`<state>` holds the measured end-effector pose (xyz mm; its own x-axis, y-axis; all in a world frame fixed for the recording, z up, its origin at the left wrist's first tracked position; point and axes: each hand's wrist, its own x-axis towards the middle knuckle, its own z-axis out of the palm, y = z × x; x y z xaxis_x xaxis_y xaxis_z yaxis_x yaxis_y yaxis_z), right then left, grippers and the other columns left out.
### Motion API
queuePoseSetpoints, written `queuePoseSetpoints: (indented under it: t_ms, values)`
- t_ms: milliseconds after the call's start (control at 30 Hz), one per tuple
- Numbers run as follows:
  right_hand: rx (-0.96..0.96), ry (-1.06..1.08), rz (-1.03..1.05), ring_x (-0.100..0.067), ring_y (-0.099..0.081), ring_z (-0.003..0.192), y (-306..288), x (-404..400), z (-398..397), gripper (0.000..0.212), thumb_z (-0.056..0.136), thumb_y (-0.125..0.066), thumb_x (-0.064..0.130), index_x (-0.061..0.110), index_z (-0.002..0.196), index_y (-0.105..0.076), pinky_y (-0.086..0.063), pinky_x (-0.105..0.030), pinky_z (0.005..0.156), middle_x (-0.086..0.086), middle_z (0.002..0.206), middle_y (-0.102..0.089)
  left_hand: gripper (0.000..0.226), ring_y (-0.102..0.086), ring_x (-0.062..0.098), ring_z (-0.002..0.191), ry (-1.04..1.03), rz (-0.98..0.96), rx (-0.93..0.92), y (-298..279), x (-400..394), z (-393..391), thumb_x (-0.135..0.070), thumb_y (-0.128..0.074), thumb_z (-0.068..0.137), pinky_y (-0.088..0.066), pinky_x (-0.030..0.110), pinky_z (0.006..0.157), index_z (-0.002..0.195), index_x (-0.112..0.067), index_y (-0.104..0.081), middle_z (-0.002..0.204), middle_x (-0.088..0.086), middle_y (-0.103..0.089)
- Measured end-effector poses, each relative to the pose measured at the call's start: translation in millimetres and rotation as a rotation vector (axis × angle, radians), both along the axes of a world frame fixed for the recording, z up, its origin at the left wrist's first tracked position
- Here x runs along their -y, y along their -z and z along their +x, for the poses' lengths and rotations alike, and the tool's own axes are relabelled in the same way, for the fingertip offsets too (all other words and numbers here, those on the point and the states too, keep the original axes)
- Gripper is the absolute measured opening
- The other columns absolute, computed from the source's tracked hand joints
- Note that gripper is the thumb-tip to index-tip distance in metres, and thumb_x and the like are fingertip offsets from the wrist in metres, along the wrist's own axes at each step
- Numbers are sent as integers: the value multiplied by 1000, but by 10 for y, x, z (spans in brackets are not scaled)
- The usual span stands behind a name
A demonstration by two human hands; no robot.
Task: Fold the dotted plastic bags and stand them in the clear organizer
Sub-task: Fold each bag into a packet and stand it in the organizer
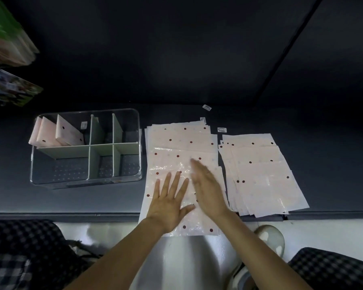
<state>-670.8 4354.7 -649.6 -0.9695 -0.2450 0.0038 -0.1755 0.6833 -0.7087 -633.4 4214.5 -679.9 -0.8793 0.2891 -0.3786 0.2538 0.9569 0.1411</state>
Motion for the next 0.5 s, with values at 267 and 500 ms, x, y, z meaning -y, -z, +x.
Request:
queuePoseSetpoints:
  t_ms: [267, 500]
  values:
    - [79, -208, 412, -2, 16, 142, 346, -196, -118, 60, 99, -10, 49, 22, 149, 6, 13, -25, 116, 13, 154, 12, 72, 46, 29, 129, -39, 20, -12, 50, -22, 5, -73, 12, 75, 30, 48, 105, 130, -37, 41, 142, 7, 48]
    - [73, -66, 459, -12, -9, 145, 232, -386, -295, 55, 100, -36, 37, 22, 150, -17, -5, -28, 118, 7, 158, -13, 65, 45, 32, 129, -9, 34, -11, 2, -6, -22, -75, 6, 77, 26, 51, 107, 134, -53, 29, 138, 8, 50]
